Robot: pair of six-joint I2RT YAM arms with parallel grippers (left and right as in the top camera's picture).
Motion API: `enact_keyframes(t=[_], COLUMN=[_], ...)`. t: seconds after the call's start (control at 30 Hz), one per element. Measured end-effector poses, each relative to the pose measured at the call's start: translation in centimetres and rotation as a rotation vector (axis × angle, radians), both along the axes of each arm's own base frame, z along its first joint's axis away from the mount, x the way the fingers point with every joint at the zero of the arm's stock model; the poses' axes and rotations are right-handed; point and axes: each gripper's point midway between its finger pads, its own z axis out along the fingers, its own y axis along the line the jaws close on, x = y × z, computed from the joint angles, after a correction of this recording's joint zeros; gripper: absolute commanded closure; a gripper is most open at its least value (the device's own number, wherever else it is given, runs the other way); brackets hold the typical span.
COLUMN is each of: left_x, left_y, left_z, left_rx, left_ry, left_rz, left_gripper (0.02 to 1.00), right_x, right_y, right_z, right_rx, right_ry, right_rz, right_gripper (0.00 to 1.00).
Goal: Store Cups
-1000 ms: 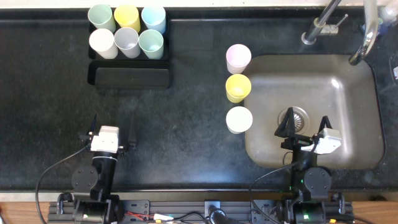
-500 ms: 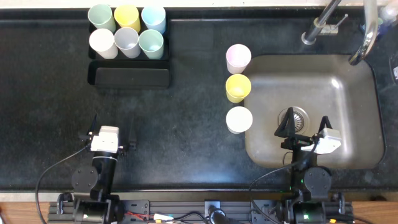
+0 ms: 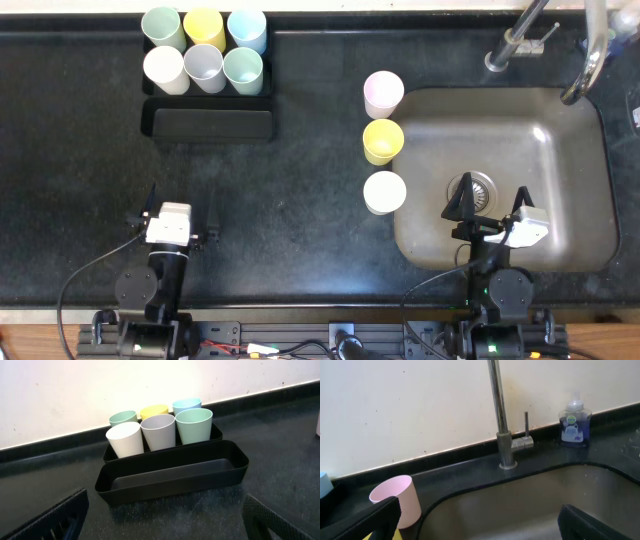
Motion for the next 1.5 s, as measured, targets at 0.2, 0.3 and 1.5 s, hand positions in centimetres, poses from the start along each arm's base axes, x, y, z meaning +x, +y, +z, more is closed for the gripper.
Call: enact_keyframes(t=[0.2, 0.3, 1.5], left_x=[0.0, 0.0, 22.7], left_y=[0.0, 0.0, -25.7], left_z=[0.0, 0.0, 17.1], left_rx=[0.0, 0.0, -0.261], left_ry=[0.0, 0.0, 0.737], left_rz=[0.0, 0.0, -0.354], left_gripper=[0.02, 0.02, 0.018], right_x=[0.0, 0.0, 0.0], right_y=[0.0, 0.0, 0.0], right_z=[0.0, 0.0, 0.1], right_rx=[0.0, 0.0, 0.001], right_ry=[0.0, 0.0, -0.004], right_rz=[0.0, 0.0, 0.0], right_gripper=[0.005, 0.005, 0.005])
